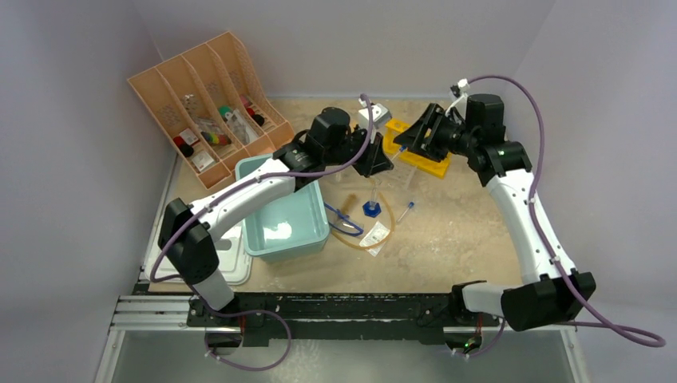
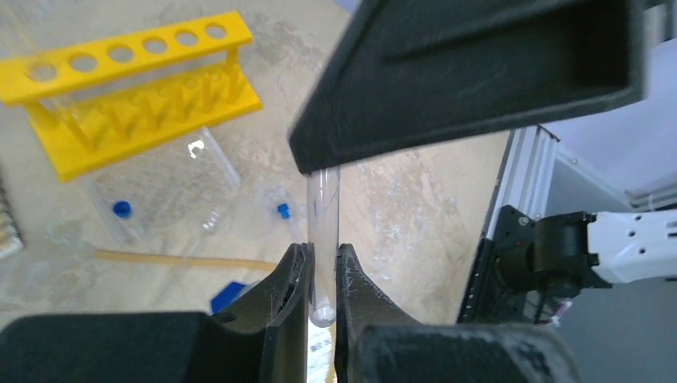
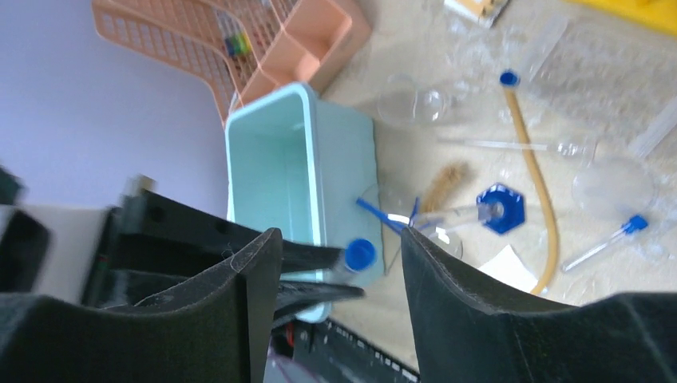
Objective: Organize the chemistry lab equipment
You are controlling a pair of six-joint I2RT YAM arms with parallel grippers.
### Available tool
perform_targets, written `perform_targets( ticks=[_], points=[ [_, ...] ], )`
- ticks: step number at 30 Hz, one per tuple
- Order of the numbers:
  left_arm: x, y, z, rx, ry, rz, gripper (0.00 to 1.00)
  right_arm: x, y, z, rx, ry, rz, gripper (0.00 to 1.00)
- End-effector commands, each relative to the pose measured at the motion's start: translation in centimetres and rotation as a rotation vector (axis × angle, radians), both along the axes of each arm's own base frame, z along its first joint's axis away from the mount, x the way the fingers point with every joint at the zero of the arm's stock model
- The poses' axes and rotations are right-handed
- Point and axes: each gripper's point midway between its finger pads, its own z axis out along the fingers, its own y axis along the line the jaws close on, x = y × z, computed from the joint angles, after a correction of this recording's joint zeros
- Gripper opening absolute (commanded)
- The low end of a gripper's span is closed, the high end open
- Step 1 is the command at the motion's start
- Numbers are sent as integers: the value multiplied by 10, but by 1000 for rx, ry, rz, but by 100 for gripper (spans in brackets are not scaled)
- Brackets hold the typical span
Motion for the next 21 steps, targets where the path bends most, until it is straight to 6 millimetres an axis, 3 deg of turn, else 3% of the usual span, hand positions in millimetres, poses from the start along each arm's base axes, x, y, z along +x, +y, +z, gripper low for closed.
perform_targets(
  ticks=[1, 6, 10, 13, 18, 21],
  points=[
    [-2, 16, 54, -65, -209, -95, 0, -27, 13, -2, 59, 69, 154, 57],
    [-6, 18, 59, -75, -233, -116, 0, -31, 15, 8, 151, 77, 192, 40],
    [-10, 17, 55, -70, -225, -143, 0, -31, 12, 7, 168, 79, 188, 33],
    [-12, 16, 55, -70, -228, -156, 0, -30, 12, 4, 181, 92, 192, 34],
    [-14, 17, 49, -49, -222, -176, 0, -28, 15, 9, 199, 69, 211, 45],
    [-16, 17, 46, -38, -218, -190, 0, -27, 17, 11, 210, 62, 226, 46]
  ],
)
